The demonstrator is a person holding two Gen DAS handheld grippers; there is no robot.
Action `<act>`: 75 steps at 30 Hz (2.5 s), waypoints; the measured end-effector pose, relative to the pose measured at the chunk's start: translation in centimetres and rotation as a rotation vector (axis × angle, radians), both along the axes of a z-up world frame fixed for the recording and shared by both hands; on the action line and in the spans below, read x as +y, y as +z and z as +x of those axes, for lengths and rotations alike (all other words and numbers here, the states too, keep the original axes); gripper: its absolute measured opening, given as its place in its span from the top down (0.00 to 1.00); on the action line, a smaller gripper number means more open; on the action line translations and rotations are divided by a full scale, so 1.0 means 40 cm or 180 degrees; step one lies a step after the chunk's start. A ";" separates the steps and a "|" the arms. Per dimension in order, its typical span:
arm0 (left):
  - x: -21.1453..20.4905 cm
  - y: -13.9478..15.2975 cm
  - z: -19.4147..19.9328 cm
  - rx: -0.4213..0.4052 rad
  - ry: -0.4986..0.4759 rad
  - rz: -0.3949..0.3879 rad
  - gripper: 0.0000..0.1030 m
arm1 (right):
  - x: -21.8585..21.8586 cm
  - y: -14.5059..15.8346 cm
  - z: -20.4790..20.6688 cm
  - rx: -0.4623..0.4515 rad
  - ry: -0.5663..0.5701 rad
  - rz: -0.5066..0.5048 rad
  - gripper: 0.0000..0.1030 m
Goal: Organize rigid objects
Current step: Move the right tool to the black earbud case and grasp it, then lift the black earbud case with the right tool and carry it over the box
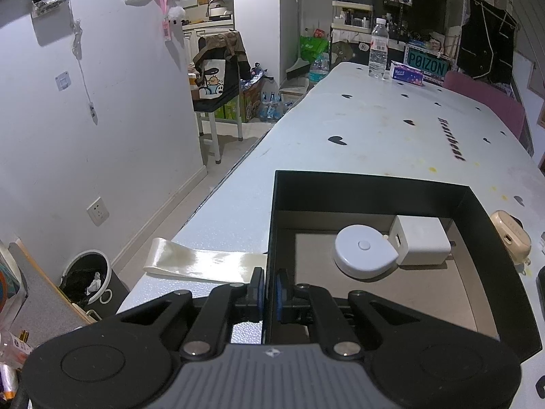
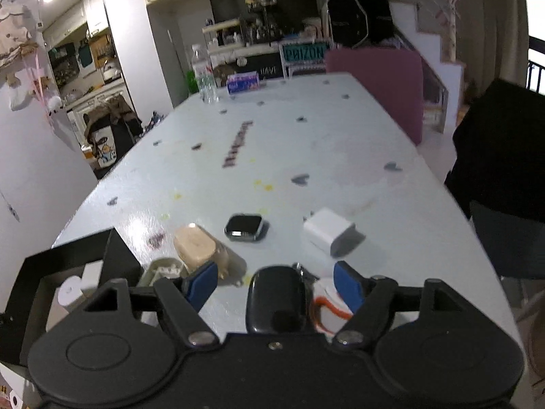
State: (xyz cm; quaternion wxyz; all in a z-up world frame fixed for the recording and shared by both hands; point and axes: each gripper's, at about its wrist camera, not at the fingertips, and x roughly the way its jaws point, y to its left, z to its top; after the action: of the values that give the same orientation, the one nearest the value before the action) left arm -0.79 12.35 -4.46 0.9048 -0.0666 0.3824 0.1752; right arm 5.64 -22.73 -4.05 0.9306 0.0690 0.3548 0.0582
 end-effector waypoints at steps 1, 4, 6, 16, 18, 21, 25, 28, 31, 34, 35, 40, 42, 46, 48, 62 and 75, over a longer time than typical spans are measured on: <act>-0.001 0.000 0.000 0.0000 0.0001 -0.0002 0.94 | 0.003 -0.011 0.007 0.0045 0.0049 0.0013 0.27; -0.003 -0.002 0.001 0.0000 -0.0004 0.0001 0.94 | 0.013 -0.037 0.022 0.0150 0.0075 0.0013 0.26; -0.003 -0.002 0.001 0.0000 -0.0005 0.0001 0.94 | 0.015 -0.059 0.036 0.0233 0.0044 -0.0004 0.24; -0.006 -0.004 0.001 0.0001 -0.0009 0.0002 0.94 | 0.059 -0.098 0.057 0.0254 0.0143 -0.0348 0.31; -0.006 -0.004 0.001 0.0001 -0.0010 0.0007 0.94 | 0.072 -0.106 0.064 0.0291 0.0171 -0.0419 0.36; -0.005 -0.004 0.001 -0.0001 -0.0007 0.0002 0.94 | 0.089 -0.115 0.073 0.0300 0.0141 -0.0618 0.45; -0.008 -0.004 0.002 -0.0004 -0.0008 0.0000 0.94 | 0.093 -0.112 0.068 0.0294 0.0164 -0.0658 0.47; -0.008 -0.004 0.002 -0.0004 -0.0009 -0.0001 0.94 | 0.092 -0.103 0.056 0.0270 0.0166 -0.0598 0.47; -0.008 -0.004 0.002 -0.0004 -0.0009 -0.0001 0.94 | 0.091 -0.079 0.038 0.0157 0.0150 -0.0535 0.48; -0.008 -0.004 0.002 -0.0005 -0.0010 -0.0001 0.94 | 0.097 -0.035 0.014 -0.0001 0.0202 -0.0364 0.47; -0.008 -0.004 0.002 -0.0005 -0.0010 -0.0001 0.94 | 0.102 -0.021 0.009 -0.0043 0.0231 -0.0307 0.48; -0.011 -0.004 0.004 -0.0005 -0.0010 -0.0009 0.94 | 0.163 0.052 -0.005 -0.0204 0.0539 -0.0013 0.48; -0.012 -0.003 0.005 -0.0006 -0.0012 -0.0011 0.94 | 0.200 0.074 -0.004 -0.0202 0.0702 0.0093 0.48; -0.017 -0.001 0.011 -0.0012 -0.0015 -0.0045 0.94 | 0.288 0.091 0.017 -0.0047 0.1000 0.0227 0.47; -0.020 -0.003 0.014 -0.0014 -0.0016 -0.0058 0.94 | 0.343 0.088 0.036 0.0124 0.1149 0.0295 0.47; -0.010 -0.004 0.012 -0.0038 -0.0029 -0.0146 0.94 | 0.645 0.010 0.096 0.0814 0.1594 0.0341 0.48; -0.005 -0.003 0.009 -0.0038 -0.0031 -0.0162 0.94 | 0.635 0.002 0.107 0.0854 0.1460 0.0619 0.37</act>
State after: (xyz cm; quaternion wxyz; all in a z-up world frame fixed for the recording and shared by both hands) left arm -0.45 12.16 -4.57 0.9059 -0.0888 0.3816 0.1607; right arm 9.92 2.69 -3.95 0.8269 0.0830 0.4738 0.2914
